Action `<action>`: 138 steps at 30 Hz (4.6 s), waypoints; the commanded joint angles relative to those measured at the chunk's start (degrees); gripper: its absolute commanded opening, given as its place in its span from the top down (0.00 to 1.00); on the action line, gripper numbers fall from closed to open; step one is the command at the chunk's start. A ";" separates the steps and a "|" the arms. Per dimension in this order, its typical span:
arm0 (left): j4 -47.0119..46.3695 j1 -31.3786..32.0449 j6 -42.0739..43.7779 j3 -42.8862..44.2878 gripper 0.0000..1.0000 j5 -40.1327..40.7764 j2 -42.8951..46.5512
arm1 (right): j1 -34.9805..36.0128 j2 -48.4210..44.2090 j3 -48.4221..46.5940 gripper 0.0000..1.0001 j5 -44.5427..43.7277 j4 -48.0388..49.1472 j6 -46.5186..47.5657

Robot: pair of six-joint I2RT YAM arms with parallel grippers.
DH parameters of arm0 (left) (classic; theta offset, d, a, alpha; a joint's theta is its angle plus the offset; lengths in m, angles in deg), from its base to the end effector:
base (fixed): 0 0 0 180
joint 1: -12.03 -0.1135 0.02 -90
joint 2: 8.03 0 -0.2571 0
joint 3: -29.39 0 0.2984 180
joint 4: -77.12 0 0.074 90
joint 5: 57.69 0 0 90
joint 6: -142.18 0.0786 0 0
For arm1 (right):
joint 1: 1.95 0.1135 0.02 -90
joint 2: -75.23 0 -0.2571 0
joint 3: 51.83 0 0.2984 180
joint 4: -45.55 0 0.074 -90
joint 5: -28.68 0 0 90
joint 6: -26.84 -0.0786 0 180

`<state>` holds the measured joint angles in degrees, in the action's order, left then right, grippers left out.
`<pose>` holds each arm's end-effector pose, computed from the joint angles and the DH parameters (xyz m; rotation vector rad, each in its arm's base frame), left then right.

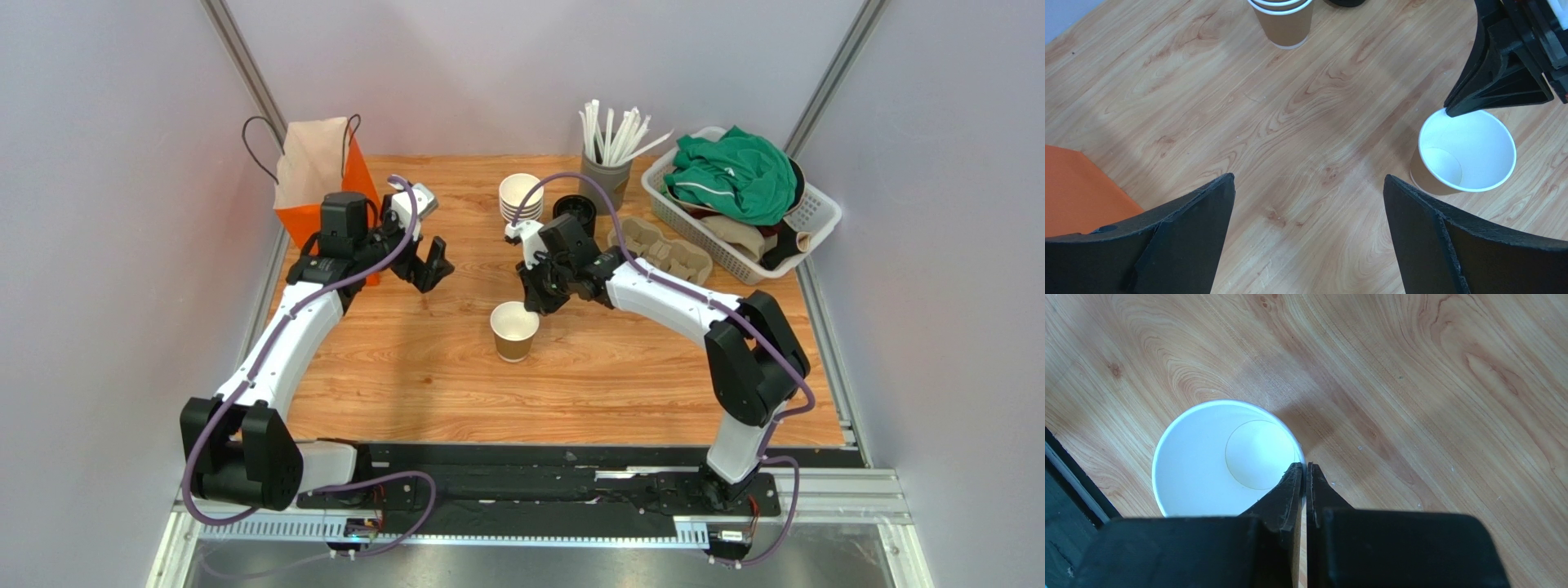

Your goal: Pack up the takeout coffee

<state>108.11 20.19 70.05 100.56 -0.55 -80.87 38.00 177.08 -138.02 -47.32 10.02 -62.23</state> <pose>0.3506 -0.0934 0.2749 0.7851 1.9263 -0.5084 0.3361 0.3063 0.1675 -0.9821 2.3230 0.5880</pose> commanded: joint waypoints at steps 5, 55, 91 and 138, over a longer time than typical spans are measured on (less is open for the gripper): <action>-1.82 0.27 -0.29 -0.33 0.01 -1.06 0.15 | 0.14 -5.07 1.55 0.96 -3.97 4.41 1.00; -0.85 0.27 0.41 0.02 0.01 -2.03 -2.04 | -18.94 11.53 -30.18 0.28 0.85 -8.42 17.88; -0.06 0.27 0.94 0.63 0.01 -2.03 -4.07 | -18.94 23.93 -37.82 0.46 5.16 -6.49 17.00; 0.64 0.27 0.94 1.07 0.01 -2.47 -5.56 | -18.85 25.95 -38.88 0.76 3.93 -6.05 16.65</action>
<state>109.14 20.19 70.31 100.30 -1.71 -85.97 19.00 203.54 -175.24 -43.15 1.98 -46.14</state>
